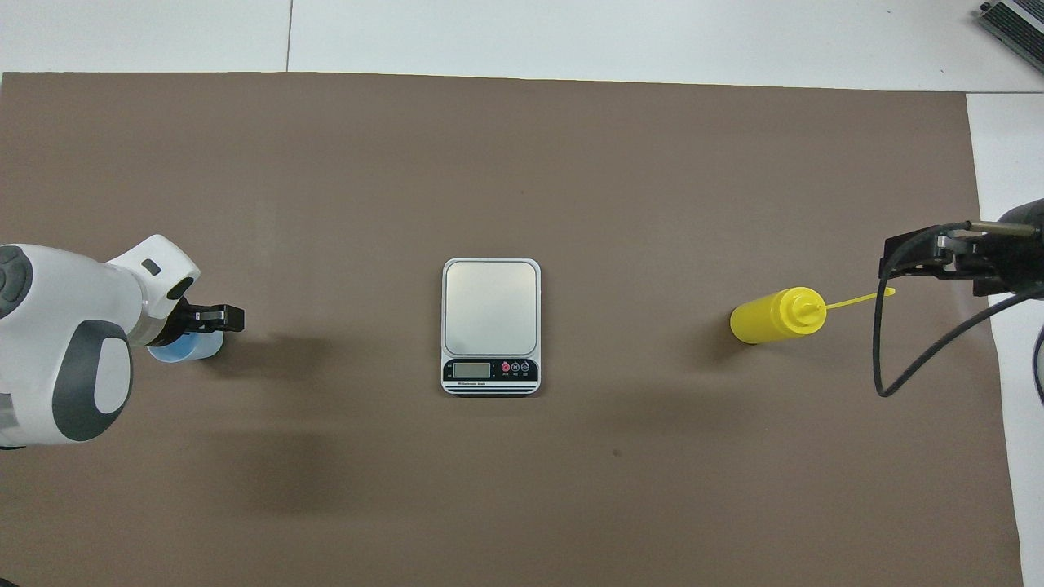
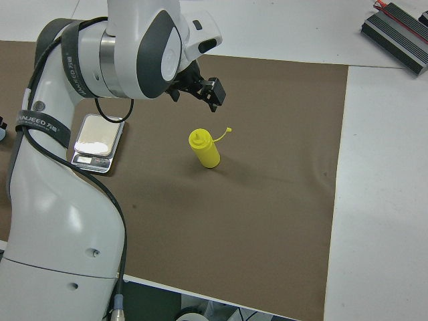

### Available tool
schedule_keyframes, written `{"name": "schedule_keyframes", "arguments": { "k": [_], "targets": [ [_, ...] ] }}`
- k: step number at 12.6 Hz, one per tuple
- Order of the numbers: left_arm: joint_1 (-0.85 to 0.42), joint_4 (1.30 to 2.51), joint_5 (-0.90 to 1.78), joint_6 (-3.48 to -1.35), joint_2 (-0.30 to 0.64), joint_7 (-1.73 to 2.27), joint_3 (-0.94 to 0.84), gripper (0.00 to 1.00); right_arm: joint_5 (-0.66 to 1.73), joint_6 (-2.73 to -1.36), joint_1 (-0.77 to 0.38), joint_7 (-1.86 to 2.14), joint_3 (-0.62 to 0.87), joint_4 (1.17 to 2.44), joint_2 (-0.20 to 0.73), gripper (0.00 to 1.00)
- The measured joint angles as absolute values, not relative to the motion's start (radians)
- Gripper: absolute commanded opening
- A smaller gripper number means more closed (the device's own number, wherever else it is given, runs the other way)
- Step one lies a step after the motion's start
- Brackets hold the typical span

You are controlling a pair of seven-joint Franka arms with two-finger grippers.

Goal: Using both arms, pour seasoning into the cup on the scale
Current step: 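Close the left gripper around the light blue cup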

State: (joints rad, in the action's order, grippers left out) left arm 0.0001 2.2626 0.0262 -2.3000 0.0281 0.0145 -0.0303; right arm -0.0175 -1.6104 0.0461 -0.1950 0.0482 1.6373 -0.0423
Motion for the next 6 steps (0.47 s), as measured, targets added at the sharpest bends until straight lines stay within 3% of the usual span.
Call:
{"name": "schedule_keyframes", "arguments": {
  "k": [6],
  "targets": [
    [0.022, 2.263, 0.026, -2.3, 0.028, 0.014, -0.03, 0.5, -0.017, -1.61, 0.046, -0.195, 0.048, 1.637, -0.042, 1.0]
  ]
}}
